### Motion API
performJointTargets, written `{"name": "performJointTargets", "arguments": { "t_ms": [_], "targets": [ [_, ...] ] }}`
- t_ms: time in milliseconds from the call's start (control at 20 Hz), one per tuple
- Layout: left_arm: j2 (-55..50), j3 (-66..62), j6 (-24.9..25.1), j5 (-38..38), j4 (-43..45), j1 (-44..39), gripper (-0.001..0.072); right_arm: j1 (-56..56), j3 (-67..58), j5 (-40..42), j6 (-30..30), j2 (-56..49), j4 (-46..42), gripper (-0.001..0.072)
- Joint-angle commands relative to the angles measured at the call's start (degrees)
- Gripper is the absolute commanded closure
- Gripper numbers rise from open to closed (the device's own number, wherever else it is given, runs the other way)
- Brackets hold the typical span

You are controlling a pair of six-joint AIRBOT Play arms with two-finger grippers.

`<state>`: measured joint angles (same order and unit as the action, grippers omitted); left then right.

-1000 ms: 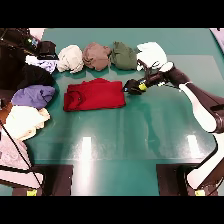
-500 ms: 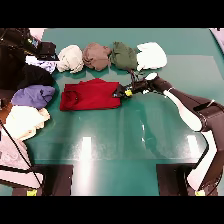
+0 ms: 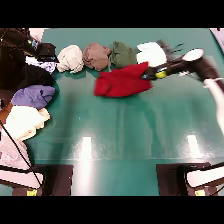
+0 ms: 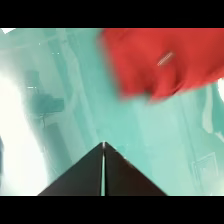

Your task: Fold the shirts.

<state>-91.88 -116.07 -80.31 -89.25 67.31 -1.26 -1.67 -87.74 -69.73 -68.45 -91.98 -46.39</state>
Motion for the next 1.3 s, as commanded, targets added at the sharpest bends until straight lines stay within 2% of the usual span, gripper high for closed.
{"name": "performJointTargets", "arguments": {
  "t_ms": [0,250,550,800,950,1100,1150,1200,1250],
  "targets": [
    [0.0,0.0,0.2,-0.5,0.0,0.0,0.0685,-13.3,0.0,-6.7,-5.7,8.9,-12.4,0.0695],
    [0.0,0.0,0.2,-0.5,-0.5,0.0,0.0685,-33.3,0.0,-5.7,-10.8,17.2,-24.0,0.0695],
    [0.0,0.0,-0.4,-2.2,-1.5,0.0,0.0685,-53.6,2.8,-3.8,-14.9,16.7,-23.6,0.0695],
    [0.0,0.0,-0.3,-2.3,-1.7,0.0,0.0685,-57.1,12.3,-6.4,-16.2,16.8,-24.9,0.0694],
    [0.0,0.0,-0.3,-2.5,-1.7,0.0,0.0685,-57.1,13.4,-7.4,-16.8,16.9,-30.4,0.0693],
    [0.0,0.0,-0.3,-2.6,-1.7,0.0,0.0685,-57.1,13.4,-8.0,-19.8,18.4,-40.3,0.0677],
    [0.0,0.0,-0.3,-2.6,-1.7,0.0,0.0685,-57.1,13.4,-8.0,-20.8,19.1,-43.6,0.0458],
    [0.0,0.0,-0.2,-2.7,-1.7,0.0,0.0684,-57.1,13.4,-8.0,-21.4,19.6,-45.8,0.0181],
    [0.0,0.0,-0.2,-2.8,-1.7,0.0,0.0685,-57.1,13.4,-8.3,-21.9,20.1,-48.6,0.0076]
  ]
}}
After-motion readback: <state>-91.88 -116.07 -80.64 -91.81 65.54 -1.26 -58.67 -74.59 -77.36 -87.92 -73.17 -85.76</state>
